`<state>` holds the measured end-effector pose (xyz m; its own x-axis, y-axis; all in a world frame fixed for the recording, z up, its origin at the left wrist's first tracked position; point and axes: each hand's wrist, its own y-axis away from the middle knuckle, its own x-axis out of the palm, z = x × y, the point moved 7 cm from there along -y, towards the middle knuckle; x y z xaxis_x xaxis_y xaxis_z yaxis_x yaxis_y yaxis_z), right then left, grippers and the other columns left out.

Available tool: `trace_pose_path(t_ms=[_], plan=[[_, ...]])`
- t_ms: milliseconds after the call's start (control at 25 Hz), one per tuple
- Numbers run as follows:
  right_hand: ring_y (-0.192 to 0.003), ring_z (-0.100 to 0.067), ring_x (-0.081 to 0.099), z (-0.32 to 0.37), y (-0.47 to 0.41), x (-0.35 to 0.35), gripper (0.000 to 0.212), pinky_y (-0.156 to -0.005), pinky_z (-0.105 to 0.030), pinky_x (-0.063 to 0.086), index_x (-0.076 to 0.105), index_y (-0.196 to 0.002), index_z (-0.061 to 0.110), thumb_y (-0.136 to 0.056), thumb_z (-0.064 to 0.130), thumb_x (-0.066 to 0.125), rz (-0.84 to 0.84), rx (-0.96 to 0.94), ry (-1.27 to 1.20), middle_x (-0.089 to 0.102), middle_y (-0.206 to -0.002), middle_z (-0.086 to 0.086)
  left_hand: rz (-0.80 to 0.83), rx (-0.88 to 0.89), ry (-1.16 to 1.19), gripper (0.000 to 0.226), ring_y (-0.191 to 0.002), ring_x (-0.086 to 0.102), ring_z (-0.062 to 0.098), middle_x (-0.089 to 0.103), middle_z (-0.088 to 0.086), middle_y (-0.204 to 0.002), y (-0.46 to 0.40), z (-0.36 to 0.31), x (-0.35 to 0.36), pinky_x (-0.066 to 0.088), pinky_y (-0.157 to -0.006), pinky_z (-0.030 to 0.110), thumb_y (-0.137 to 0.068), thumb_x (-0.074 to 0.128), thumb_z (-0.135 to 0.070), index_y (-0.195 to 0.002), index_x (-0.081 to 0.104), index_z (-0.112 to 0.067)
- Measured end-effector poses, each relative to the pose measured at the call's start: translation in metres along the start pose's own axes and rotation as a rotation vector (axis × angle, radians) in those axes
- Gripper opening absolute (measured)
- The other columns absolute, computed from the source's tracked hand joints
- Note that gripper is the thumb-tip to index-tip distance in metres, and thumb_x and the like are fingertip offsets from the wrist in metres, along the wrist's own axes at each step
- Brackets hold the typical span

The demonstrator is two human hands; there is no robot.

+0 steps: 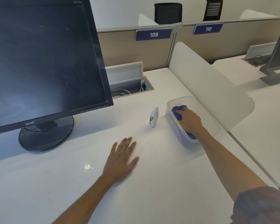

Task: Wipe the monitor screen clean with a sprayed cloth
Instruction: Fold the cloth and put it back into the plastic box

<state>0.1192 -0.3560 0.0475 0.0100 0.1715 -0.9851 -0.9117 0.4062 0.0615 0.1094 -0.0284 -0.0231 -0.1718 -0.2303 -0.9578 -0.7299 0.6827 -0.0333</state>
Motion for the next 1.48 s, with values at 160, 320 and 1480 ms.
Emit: trace_pose_path(t_ms=[160,320,1480], plan=[[-0.072,-0.028,0.06,-0.002,0.007,-0.007,0.019,-0.064,-0.034,0.046,0.055,-0.077,0.02,-0.092,0.028,0.045,-0.11,0.052,-0.168,0.06,-0.074,-0.002,0.021,-0.005,-0.015,0.064,-0.147,-0.006,0.004,-0.003,-0.015,-0.161,0.001,0.0,0.0,-0.002,-0.119,0.038,-0.095,0.019,-0.061,-0.152,0.012,-0.034],[-0.086,-0.026,0.063,0.001,0.01,0.002,0.036,-0.073,-0.035,0.047,0.065,-0.093,0.02,-0.093,0.045,0.039,0.119,0.047,-0.293,0.066,-0.089,0.001,0.026,-0.008,-0.014,0.064,-0.147,-0.007,0.004,-0.003,-0.015,-0.161,0.001,-0.001,-0.001,-0.002,-0.12,0.039,-0.095,0.019,-0.06,-0.152,0.011,-0.034],[-0.082,-0.032,0.066,-0.01,0.022,-0.128,0.03,-0.07,-0.031,0.046,0.059,-0.112,0.015,-0.089,0.034,0.066,-0.471,-0.022,-0.113,0.072,-0.097,-0.013,-0.005,-0.001,0.021,0.063,-0.147,-0.004,0.003,0.002,-0.015,-0.161,0.001,-0.001,-0.001,-0.004,-0.119,0.037,-0.095,0.024,-0.059,-0.152,0.016,-0.033]])
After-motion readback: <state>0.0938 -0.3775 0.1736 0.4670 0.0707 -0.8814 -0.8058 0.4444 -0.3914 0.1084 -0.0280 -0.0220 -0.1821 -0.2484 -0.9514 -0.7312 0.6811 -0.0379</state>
